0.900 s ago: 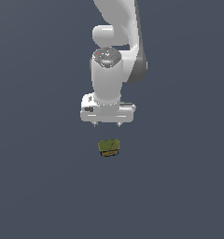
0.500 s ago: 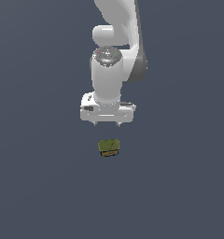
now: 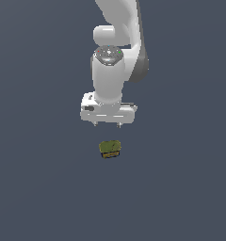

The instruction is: Pick up the object and move it to a goal position.

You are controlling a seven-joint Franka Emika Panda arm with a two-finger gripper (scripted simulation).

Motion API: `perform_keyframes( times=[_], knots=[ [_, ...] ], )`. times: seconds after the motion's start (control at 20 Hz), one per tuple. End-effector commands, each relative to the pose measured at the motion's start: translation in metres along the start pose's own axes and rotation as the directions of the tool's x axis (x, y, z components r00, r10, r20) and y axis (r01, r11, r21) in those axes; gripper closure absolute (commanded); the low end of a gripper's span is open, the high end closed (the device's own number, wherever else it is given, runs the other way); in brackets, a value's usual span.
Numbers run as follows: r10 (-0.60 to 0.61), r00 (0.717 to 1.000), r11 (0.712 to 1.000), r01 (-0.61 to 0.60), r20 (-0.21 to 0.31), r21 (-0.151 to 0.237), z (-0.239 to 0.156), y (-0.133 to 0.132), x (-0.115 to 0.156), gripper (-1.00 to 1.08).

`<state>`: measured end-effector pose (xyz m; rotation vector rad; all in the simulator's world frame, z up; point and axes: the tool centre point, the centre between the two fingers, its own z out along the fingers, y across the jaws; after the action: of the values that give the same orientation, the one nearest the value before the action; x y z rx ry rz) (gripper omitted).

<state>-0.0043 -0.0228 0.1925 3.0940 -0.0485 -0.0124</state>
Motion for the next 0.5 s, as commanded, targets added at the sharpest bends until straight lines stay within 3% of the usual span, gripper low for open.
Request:
perform_keyframes(
  times=[0.0, 0.45],
  knots=[
    [0.011, 1.0, 1.0, -0.011, 0.0, 0.001, 0.0008, -0.0002, 0.0004, -0.92],
    [0.13, 0.991, 0.991, -0.13, 0.003, 0.009, 0.0079, -0.0018, 0.0046, -0.92]
  ],
)
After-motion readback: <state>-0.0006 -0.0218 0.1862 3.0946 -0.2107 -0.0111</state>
